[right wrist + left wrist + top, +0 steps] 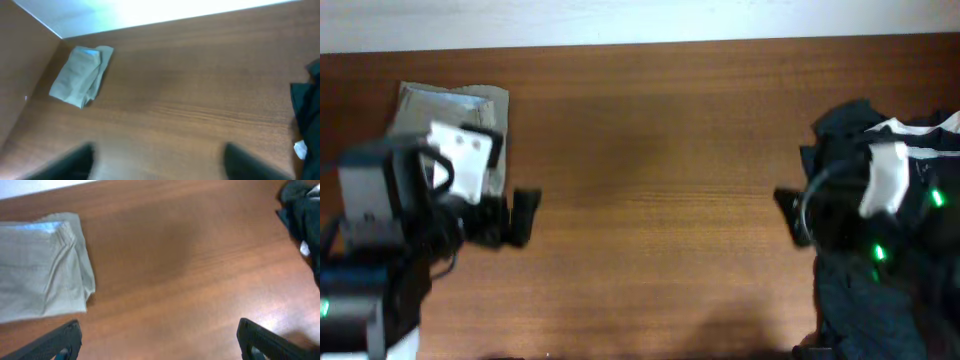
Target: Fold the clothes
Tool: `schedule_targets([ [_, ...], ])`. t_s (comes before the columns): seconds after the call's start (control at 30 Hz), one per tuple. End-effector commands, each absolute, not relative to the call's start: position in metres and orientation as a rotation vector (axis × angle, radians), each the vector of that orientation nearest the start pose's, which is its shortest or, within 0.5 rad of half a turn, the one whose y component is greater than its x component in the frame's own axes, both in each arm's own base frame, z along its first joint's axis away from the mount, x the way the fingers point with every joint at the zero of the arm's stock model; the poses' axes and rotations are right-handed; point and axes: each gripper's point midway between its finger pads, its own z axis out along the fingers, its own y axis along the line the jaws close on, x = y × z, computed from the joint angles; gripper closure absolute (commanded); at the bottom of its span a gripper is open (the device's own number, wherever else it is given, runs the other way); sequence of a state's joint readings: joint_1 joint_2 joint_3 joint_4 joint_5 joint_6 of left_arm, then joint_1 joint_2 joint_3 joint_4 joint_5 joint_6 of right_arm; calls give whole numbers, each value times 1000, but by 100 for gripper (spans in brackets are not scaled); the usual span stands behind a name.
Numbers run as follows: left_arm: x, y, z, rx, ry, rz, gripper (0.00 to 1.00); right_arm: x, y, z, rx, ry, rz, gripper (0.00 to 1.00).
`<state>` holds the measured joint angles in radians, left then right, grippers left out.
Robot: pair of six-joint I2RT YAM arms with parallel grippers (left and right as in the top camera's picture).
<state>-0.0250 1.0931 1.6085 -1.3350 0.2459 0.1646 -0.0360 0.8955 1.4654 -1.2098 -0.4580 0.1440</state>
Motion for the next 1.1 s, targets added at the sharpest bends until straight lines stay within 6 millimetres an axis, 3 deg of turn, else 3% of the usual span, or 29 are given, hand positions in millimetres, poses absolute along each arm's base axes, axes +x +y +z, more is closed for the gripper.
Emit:
schedule_targets([
  [0.0, 227, -40, 352, 330, 2333, -154, 1, 193, 69, 376, -79, 2139, 549, 1],
  [0.47, 224, -40, 350, 330, 2343, -156, 1, 189, 66, 375, -80, 2139, 526, 1],
  [0.63, 224, -40, 350, 330, 2343, -156, 1, 208, 9, 371, 84, 2056, 139, 1],
  [0.67, 224, -40, 350, 330, 2343, -156, 1, 212, 8, 370, 54, 2006, 115, 1],
  [0.73, 224, -40, 350, 330, 2343, -156, 1, 219, 8, 352, 2, 1925, 86, 1],
  [0.93, 224, -40, 350, 330, 2343, -156, 1, 214, 17, 236, -37, 1855, 130, 1],
  [1.07, 224, -40, 350, 330, 2343, -156, 1, 211, 21, 191, -55, 1831, 154, 1],
])
